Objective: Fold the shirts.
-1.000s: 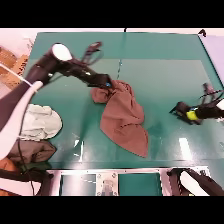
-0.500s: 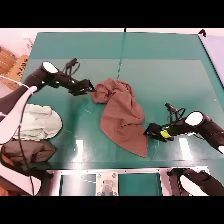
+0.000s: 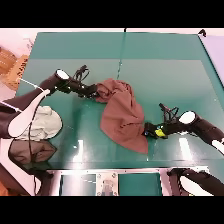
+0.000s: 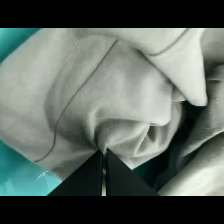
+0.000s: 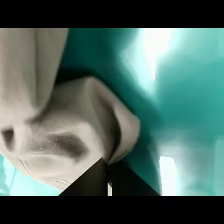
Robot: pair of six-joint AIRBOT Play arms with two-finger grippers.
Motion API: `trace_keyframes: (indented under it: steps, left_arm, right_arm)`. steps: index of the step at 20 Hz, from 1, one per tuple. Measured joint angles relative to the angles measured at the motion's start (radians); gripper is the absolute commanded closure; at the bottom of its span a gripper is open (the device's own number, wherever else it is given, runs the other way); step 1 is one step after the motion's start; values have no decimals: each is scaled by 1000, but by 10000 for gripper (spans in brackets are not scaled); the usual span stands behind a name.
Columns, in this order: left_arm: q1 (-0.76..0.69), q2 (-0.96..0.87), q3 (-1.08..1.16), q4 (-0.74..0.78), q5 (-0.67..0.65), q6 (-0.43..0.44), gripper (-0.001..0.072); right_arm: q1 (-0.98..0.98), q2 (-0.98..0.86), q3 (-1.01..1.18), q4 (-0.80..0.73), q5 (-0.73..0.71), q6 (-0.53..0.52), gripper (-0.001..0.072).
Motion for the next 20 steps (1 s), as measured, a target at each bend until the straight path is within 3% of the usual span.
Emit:
trace_keyframes:
  steps: [6,13,20]
  left_arm:
    - [114,130,57,28,-35,7,691]
    - [230,496,129,142,-18,23,691]
    - [255,809,285,296,-2,60,690]
  right_arm:
    - [-200,-5,201,-38,80,-45,698]
    - [-357,71,622,13,178,-98,698]
    - [-439,229,953,10,177,-106,698]
